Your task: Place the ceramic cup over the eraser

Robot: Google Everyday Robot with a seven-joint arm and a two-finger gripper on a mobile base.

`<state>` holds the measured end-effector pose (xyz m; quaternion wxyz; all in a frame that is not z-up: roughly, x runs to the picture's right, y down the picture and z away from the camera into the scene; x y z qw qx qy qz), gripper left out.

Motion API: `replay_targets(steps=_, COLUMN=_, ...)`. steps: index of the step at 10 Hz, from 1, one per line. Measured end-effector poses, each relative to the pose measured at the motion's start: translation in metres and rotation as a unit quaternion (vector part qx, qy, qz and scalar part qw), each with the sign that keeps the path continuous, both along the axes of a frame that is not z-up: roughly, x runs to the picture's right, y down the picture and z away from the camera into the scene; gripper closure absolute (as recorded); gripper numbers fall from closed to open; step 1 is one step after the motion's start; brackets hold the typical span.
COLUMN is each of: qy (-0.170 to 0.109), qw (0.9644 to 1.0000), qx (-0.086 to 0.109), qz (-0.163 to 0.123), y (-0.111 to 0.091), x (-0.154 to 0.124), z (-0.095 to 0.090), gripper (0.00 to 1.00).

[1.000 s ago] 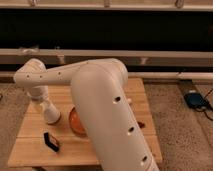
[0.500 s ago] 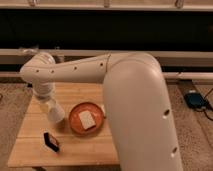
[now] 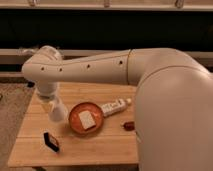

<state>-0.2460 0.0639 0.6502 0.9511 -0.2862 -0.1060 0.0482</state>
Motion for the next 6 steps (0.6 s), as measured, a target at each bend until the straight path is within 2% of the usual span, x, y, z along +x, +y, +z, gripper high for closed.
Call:
replay_targets(steps=2, qy=-0.003, qw=1.0, qx=-0.002, qz=-0.006, y=0.006, x=0.007, z=-0.011, gripper=0.82)
replay_targets(steps=6, qy=-0.016, qw=0.9991, qx=-0.016, qz=-0.036, y=0.037, x=0.008, z=-0.04, gripper=0.82)
